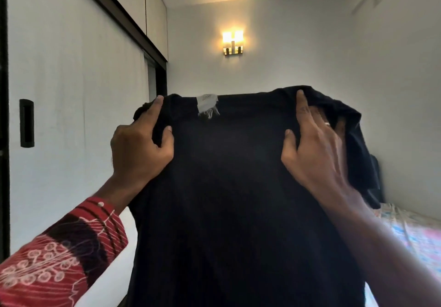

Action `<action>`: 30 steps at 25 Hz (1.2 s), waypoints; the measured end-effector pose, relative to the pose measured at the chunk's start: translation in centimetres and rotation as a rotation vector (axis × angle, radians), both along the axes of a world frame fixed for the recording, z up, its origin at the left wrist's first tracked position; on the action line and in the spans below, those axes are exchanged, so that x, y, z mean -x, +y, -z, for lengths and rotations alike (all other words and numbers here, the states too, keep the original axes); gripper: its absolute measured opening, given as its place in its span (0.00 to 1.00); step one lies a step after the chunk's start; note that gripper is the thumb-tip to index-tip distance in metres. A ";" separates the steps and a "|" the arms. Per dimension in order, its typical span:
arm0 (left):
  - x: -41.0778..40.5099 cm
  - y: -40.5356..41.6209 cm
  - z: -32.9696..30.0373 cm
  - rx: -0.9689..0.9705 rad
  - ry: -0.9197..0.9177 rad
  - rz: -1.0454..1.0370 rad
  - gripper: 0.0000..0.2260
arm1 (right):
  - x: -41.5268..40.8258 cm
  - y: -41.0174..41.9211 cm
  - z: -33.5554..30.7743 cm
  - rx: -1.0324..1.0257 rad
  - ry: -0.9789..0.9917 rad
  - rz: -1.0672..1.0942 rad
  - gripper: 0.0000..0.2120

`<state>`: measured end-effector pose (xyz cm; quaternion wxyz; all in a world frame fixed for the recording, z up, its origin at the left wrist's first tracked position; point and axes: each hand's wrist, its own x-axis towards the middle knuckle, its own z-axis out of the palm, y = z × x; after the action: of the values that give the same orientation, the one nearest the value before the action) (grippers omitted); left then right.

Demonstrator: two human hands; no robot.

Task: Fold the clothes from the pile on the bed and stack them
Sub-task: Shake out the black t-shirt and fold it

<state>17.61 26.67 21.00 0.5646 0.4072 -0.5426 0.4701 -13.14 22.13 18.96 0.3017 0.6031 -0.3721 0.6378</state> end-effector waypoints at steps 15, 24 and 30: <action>-0.3 -19.7 38.8 -0.960 -0.081 0.122 0.38 | 3.7 -17.7 37.3 -0.690 0.362 0.128 0.33; -1.6 -33.3 44.2 -1.769 0.219 0.209 0.40 | 3.3 -32.1 41.4 -1.569 0.395 0.197 0.40; -2.1 -35.9 49.0 -1.929 0.254 0.192 0.28 | 5.2 -35.5 47.3 -1.800 0.189 0.024 0.47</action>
<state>19.71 -9.20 -28.05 0.0792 0.6961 -0.6601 -0.2710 -18.31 -13.40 -28.33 -0.2480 0.6570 -0.7102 0.0501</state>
